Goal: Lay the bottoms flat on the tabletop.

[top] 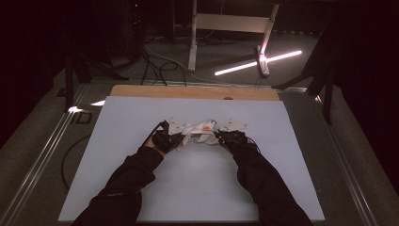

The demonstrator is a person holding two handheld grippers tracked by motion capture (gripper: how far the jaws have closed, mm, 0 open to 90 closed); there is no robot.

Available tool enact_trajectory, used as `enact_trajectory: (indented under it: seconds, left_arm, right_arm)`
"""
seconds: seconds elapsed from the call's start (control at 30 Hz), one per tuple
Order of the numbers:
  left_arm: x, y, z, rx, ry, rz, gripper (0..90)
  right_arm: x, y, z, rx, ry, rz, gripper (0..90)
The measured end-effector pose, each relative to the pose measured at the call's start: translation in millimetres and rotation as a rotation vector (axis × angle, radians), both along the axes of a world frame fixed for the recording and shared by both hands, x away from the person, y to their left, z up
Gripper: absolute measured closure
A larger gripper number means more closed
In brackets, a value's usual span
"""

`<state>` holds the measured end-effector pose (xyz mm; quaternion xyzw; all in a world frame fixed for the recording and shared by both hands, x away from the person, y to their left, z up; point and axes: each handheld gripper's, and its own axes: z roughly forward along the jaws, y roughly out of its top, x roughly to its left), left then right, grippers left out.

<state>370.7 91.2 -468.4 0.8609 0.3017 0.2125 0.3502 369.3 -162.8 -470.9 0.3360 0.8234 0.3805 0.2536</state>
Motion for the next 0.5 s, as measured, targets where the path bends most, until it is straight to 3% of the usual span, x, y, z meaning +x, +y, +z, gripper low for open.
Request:
enact_trajectory:
  seconds: [0.1,0.3,0.4,0.5]
  left_arm:
    - [1.6,4.7,14.6,0.031,-0.030,-0.013,85.6]
    - [-0.8,14.4,40.5,0.035,-0.055,-0.034,85.3]
    - [-7.7,18.3,39.7,0.055,-0.048,-0.043,84.8]
    - [-17.9,21.2,26.8,0.075,-0.011,-0.066,85.3]
  right_arm:
    - [3.6,-4.0,13.0,0.024,-0.022,-0.004,85.5]
    - [1.7,-8.1,38.2,0.067,-0.066,0.006,85.5]
    - [-5.7,-9.4,39.2,0.070,-0.068,0.029,85.5]
    - [-14.0,-13.9,28.5,0.049,-0.035,0.038,85.4]
